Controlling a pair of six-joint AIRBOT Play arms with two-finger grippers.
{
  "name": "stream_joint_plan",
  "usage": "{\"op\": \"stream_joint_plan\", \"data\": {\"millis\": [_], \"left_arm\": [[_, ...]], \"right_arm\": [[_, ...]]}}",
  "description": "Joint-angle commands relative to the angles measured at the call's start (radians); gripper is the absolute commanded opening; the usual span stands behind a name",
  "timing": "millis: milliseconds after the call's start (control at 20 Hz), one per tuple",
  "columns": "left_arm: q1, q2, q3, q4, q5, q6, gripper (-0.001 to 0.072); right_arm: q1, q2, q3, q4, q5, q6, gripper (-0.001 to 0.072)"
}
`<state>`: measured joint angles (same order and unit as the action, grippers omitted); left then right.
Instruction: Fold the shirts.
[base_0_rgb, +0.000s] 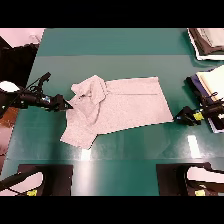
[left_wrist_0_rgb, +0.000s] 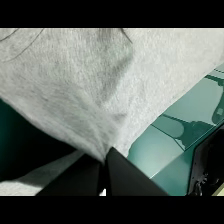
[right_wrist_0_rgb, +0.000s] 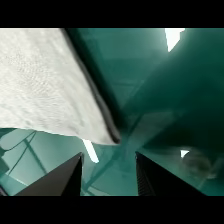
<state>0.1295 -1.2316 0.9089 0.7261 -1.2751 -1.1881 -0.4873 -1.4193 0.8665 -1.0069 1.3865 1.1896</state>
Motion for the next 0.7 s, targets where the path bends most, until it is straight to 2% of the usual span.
{"op": "stream_joint_plan", "data": {"millis": [0,100,150,250,300,500,650], "left_arm": [[0.000,0.001,0.003,0.000,0.001,-0.013,0.0021],[0.000,0.001,0.003,0.000,0.002,-0.013,0.0021],[0.000,0.001,0.003,0.000,0.002,-0.013,0.0021],[0.000,0.001,0.003,0.000,0.000,-0.018,0.0021],[0.000,0.001,0.003,-0.001,0.000,-0.019,0.0021],[0.000,0.080,0.046,0.004,0.083,-0.048,0.0020],[0.000,0.192,0.223,0.031,0.093,-0.071,0.0020]], "right_arm": [[0.047,-0.019,-0.013,0.021,-0.079,-0.018,0.0383],[0.080,-0.019,-0.013,0.018,-0.106,-0.018,0.0373],[0.092,-0.019,-0.013,0.018,-0.111,-0.018,0.0301],[0.112,-0.019,-0.013,0.018,-0.111,-0.030,0.0090],[0.121,-0.018,-0.013,0.019,-0.107,-0.047,0.0015],[0.132,0.082,0.031,0.057,-0.126,-0.048,0.0013],[0.132,0.218,0.178,0.148,-0.146,-0.045,0.0014]]}}
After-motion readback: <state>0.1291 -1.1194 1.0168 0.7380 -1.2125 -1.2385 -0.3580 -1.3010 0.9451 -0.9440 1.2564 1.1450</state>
